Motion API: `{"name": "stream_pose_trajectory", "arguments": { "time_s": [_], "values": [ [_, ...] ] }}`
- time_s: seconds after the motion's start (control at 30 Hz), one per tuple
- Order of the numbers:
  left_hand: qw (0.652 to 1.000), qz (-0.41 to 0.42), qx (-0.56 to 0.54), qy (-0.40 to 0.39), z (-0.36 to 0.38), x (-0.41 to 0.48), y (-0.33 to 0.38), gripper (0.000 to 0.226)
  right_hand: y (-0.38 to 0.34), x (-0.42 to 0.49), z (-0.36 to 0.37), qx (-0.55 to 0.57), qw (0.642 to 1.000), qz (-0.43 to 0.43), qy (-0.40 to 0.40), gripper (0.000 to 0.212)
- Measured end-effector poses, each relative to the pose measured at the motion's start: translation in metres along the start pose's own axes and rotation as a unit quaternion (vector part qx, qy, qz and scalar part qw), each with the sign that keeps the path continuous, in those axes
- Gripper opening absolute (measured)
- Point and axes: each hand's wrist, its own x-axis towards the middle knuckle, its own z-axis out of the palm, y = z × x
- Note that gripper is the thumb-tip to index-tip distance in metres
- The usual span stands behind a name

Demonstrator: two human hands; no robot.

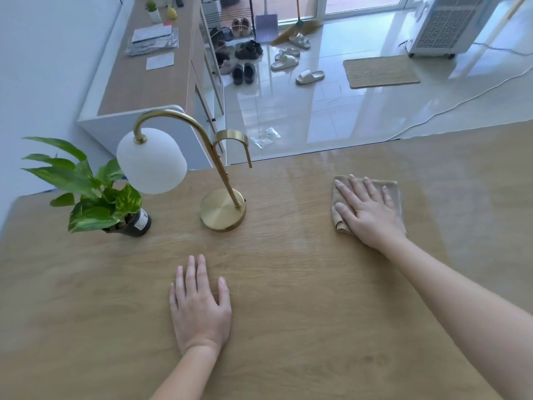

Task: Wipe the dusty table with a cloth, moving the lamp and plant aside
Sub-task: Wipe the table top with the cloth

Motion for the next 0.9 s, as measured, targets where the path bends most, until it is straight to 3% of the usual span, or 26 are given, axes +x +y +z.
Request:
{"name": "stream_pose_trajectory", "arguments": {
  "time_s": [0.17, 0.33, 0.5, 0.73, 0.9],
  "values": [
    [1.0, 0.003, -0.009, 0.007, 0.0, -0.001, 0.002, 0.072, -0.008, -0.095, 0.031, -0.013, 0.999, -0.035, -0.005, 0.055],
    [1.0, 0.005, -0.007, 0.01, 0.0, 0.0, 0.003, 0.072, -0.006, -0.102, 0.033, -0.015, 0.999, -0.036, 0.003, 0.051],
    [1.0, 0.003, -0.007, 0.006, 0.001, 0.0, 0.003, 0.072, -0.009, -0.046, 0.015, 0.006, 0.999, -0.035, 0.004, 0.05],
    [1.0, 0.001, -0.004, 0.006, 0.003, 0.003, -0.001, 0.071, -0.036, 0.097, -0.013, 0.047, 0.997, 0.047, 0.033, 0.055],
    [1.0, 0.0, -0.001, 0.004, 0.002, 0.003, -0.002, 0.071, -0.045, 0.113, -0.013, 0.039, 0.997, 0.054, 0.024, 0.058]
  ]
}}
